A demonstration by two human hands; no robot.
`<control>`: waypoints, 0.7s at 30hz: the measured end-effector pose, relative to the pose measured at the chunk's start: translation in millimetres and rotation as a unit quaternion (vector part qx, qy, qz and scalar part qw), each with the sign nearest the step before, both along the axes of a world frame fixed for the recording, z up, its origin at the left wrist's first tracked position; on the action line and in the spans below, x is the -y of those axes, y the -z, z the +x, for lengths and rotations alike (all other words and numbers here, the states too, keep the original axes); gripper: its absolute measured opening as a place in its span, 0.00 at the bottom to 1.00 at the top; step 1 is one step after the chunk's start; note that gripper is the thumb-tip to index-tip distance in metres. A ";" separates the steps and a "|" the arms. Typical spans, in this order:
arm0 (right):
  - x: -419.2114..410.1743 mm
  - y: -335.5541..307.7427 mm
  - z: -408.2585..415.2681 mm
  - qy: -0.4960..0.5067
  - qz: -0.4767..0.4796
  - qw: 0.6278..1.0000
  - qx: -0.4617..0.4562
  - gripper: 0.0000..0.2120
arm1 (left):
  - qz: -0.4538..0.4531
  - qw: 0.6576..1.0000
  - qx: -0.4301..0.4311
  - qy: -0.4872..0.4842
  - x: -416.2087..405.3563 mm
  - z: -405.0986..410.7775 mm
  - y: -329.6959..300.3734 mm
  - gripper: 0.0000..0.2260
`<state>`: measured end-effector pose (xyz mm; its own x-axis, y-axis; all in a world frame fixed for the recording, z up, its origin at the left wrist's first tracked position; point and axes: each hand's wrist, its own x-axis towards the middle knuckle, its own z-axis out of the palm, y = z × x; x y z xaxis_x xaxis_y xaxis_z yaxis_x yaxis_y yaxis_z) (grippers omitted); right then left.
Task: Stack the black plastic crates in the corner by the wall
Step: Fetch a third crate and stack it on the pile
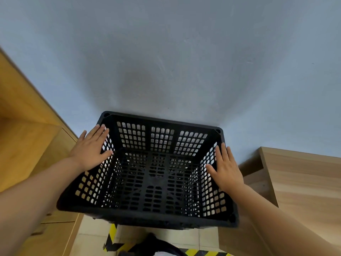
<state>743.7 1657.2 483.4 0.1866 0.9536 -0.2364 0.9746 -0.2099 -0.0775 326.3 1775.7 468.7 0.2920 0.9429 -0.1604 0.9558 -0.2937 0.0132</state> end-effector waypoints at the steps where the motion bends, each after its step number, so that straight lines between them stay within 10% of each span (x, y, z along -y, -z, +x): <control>1: -3.0 0.2 0.8 0.001 0.001 1.000 -0.007 0.36 | -0.001 1.000 0.006 0.000 0.3 0.0 -0.5 0.35; 21: -53.1 6.5 16.0 -0.073 -0.006 0.995 0.061 0.42 | 0.034 0.998 -0.009 0.043 -0.3 20.2 0.9 0.38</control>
